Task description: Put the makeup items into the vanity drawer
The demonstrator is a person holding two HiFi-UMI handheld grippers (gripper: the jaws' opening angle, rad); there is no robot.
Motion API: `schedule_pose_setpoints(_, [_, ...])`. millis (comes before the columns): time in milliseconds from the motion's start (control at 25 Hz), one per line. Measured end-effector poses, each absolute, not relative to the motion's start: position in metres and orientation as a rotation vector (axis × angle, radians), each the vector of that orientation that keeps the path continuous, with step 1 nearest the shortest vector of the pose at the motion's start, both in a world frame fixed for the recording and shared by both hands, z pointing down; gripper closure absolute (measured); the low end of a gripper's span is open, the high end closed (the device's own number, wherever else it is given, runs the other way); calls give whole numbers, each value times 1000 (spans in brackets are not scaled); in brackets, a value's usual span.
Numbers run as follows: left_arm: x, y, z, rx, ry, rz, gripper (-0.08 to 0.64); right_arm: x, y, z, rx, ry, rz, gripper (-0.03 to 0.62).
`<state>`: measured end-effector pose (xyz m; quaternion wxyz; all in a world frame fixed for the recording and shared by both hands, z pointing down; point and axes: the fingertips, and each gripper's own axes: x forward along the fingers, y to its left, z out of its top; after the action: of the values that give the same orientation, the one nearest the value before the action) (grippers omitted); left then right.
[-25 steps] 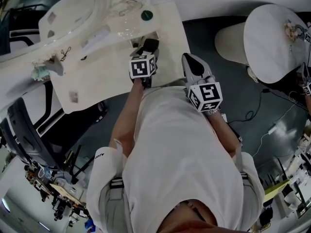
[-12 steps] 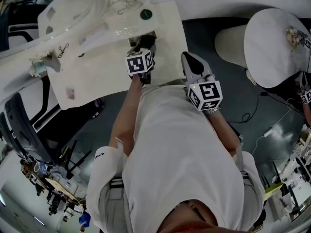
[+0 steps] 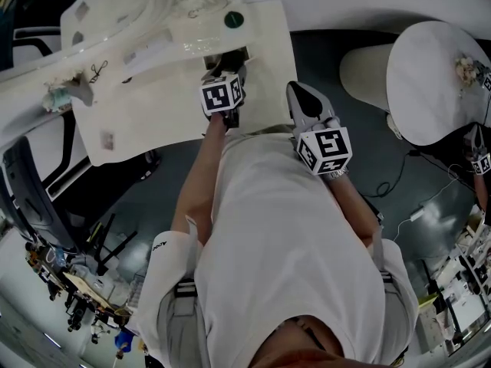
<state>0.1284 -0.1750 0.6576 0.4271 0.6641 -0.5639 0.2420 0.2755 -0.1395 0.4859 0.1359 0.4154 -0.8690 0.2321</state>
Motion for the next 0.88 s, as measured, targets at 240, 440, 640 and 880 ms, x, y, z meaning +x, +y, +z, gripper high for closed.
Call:
schedule_pose_setpoints(240, [130, -174, 659, 1667, -1429, 640, 270, 272, -139, 486, 1170, -2532, 670, 583])
schedule_pose_setpoints(440, [127, -174, 660, 1663, -1467, 607, 270, 270, -140, 487, 1165, -2543, 671, 583])
schedule_pose_setpoints(640, [128, -175, 661, 1667, -1474, 594, 270, 269, -141, 487, 1148, -2553, 667, 583])
schedule_pose_setpoints(880, [127, -173, 657, 1677, -1495, 569, 270, 269, -138, 484, 1147, -2552, 671, 583])
